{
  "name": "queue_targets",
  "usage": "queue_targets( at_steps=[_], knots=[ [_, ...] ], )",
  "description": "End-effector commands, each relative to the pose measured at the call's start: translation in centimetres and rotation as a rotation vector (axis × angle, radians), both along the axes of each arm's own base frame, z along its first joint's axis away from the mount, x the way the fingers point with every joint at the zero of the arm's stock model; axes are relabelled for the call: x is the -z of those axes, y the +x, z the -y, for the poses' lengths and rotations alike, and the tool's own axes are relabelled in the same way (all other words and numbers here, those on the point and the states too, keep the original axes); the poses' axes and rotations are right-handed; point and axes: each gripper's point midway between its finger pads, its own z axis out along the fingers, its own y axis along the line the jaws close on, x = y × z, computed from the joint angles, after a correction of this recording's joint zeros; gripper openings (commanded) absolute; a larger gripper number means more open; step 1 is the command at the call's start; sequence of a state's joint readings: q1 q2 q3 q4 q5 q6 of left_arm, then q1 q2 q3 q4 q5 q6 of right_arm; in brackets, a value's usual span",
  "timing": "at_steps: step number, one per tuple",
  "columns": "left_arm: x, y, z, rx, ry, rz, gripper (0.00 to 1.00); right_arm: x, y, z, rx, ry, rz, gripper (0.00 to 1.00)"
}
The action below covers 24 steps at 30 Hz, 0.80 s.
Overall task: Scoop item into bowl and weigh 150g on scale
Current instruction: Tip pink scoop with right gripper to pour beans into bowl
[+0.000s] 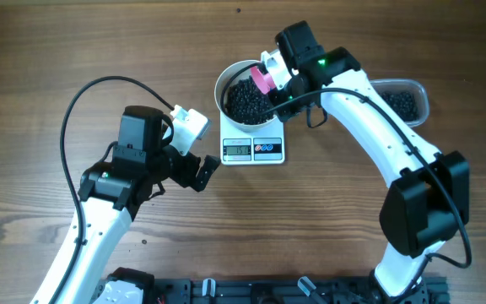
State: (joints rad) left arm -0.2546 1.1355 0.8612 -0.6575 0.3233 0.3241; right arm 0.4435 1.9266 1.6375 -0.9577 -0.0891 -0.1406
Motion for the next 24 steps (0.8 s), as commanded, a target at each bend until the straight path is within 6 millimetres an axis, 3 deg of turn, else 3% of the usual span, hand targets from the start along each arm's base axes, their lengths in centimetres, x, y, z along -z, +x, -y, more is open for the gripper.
queue_targets(
  at_steps=[1,10,24],
  knots=[
    [0.5,-0.3,0.3,0.014,-0.008,-0.017,1.0,0.3,0.9,0.4,-0.004,-0.046,0.028,0.04],
    [0.5,-0.3,0.3,0.014,-0.008,-0.017,1.0,1.4,0.9,0.6,0.0,-0.071,0.011,0.04],
    [0.5,-0.3,0.3,0.014,-0.008,-0.017,1.0,1.5,0.4,-0.1,-0.041,-0.037,-0.01,0.04]
  ],
)
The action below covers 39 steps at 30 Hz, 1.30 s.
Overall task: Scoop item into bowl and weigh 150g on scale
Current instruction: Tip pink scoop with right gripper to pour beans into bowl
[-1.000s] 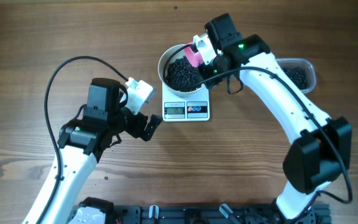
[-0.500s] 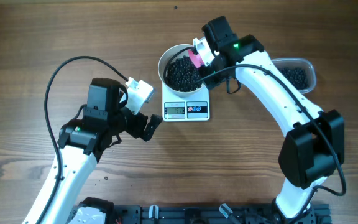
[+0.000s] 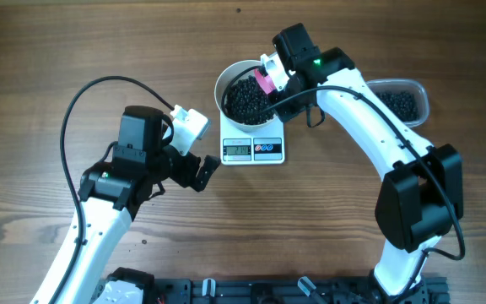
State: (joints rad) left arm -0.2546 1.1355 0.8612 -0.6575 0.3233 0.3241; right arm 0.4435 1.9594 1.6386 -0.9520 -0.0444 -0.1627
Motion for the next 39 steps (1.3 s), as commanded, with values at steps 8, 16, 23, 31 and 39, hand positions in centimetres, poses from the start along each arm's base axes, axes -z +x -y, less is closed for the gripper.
queue_targets(
  at_steps=[8,16,23,31,39],
  knots=[
    [0.5,-0.3,0.3,0.014,-0.008,-0.017,1.0,0.1,-0.2,-0.9,-0.042,0.028,-0.018,0.04],
    [0.5,-0.3,0.3,0.014,-0.008,-0.017,1.0,0.2,-0.7,-1.2,-0.071,0.04,-0.037,0.04],
    [0.5,-0.3,0.3,0.014,-0.008,-0.017,1.0,0.1,-1.4,-1.7,-0.093,0.074,-0.065,0.04],
    [0.5,-0.3,0.3,0.014,-0.008,-0.017,1.0,-1.6,-0.6,-2.2,-0.081,0.109,-0.03,0.04],
    [0.5,-0.3,0.3,0.014,-0.008,-0.017,1.0,-3.7,-0.1,-2.4,-0.062,0.264,-0.073,0.04]
  ],
)
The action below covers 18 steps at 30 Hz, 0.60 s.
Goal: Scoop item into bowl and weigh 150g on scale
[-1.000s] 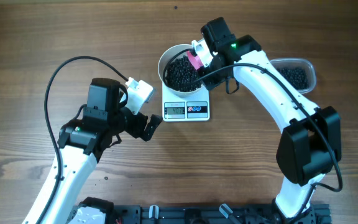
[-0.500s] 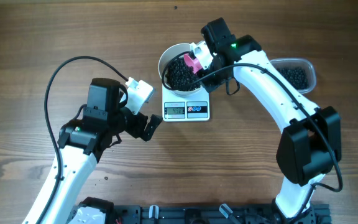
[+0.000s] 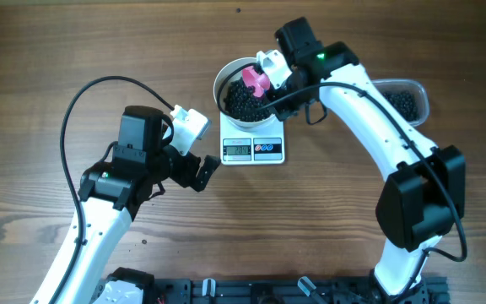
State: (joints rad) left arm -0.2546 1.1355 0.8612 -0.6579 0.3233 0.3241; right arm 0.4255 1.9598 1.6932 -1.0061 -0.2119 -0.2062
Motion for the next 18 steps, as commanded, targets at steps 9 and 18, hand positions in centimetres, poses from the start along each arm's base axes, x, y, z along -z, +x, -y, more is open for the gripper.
queue_targets(
  at_steps=[9,18],
  knots=[
    [0.5,-0.3,0.3,0.014,-0.008,-0.016,1.0,-6.6,1.5,-0.5,0.026,0.396,-0.073,0.04],
    [0.5,-0.3,0.3,0.014,-0.008,-0.016,1.0,-8.4,1.6,0.2,0.033,0.544,-0.115,0.04]
  ],
)
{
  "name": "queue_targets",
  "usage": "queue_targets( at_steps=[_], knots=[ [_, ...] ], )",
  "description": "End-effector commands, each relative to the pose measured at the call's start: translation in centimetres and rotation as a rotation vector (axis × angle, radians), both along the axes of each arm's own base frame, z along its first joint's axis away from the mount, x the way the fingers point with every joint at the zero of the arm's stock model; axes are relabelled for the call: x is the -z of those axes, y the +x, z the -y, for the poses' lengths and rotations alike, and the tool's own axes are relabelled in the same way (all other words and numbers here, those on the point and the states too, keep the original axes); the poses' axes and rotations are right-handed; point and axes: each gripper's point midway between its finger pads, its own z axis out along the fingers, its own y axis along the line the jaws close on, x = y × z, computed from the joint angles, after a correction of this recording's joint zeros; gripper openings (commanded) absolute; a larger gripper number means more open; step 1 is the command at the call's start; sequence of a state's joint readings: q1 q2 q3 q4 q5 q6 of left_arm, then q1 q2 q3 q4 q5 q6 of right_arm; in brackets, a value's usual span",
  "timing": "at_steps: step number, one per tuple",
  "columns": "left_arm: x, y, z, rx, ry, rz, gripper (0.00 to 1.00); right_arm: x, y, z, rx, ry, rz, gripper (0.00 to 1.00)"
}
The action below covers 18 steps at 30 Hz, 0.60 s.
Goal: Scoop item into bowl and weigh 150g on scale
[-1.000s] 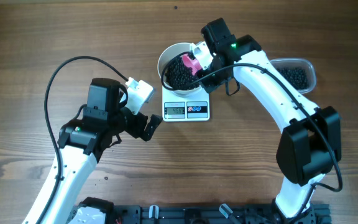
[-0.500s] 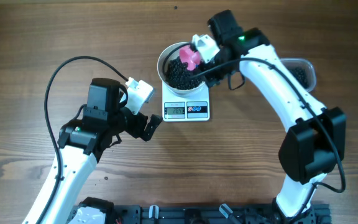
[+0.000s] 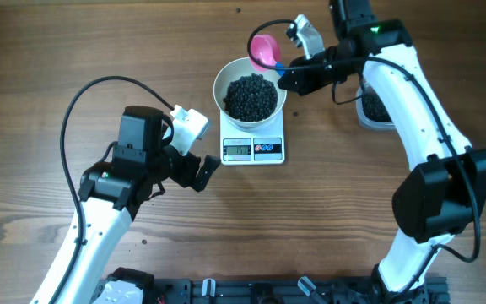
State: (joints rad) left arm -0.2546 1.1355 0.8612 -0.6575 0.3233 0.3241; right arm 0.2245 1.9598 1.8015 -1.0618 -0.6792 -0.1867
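Observation:
A white bowl [image 3: 223,78] full of small black items [image 3: 251,96] sits on the white scale [image 3: 253,149], whose display faces the front. My right gripper [image 3: 292,74] is shut on the handle of a pink scoop [image 3: 265,47], held just beyond the bowl's far right rim; the scoop's cup looks empty. A clear container of black items [image 3: 375,108] lies to the right, mostly hidden under my right arm. My left gripper [image 3: 207,171] hangs left of the scale with its jaws apart and nothing between them.
A black cable loops from the left arm across the left part of the wooden table [image 3: 40,51]. The arm bases and a black rail run along the front edge.
My right gripper has moved with the pink scoop from inside the bowl to just beyond its far right rim. The right arm now covers most of the container. The left arm has not moved.
The pink scoop was held by my right gripper over the bowl's right side, among the black items, at all three earlier moments, shifting slightly. Now it is clear of the bowl beyond the far rim. My left arm stayed still throughout.

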Motion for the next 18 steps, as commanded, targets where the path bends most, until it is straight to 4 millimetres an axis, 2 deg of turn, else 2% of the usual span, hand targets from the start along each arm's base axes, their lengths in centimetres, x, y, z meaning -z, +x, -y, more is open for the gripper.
queue_targets(
  at_steps=[1,9,18],
  knots=[
    [0.5,-0.3,0.3,0.014,-0.008,-0.017,1.0,-2.1,-0.3,-1.0,-0.027,0.112,-0.005,0.04],
    [0.5,-0.3,0.3,0.014,-0.008,-0.017,1.0,-2.8,-0.3,-0.6,-0.003,0.104,0.003,0.04],
    [0.5,-0.3,0.3,0.014,-0.008,-0.017,1.0,-0.7,0.2,0.7,0.067,-0.079,0.016,0.04]
  ],
)
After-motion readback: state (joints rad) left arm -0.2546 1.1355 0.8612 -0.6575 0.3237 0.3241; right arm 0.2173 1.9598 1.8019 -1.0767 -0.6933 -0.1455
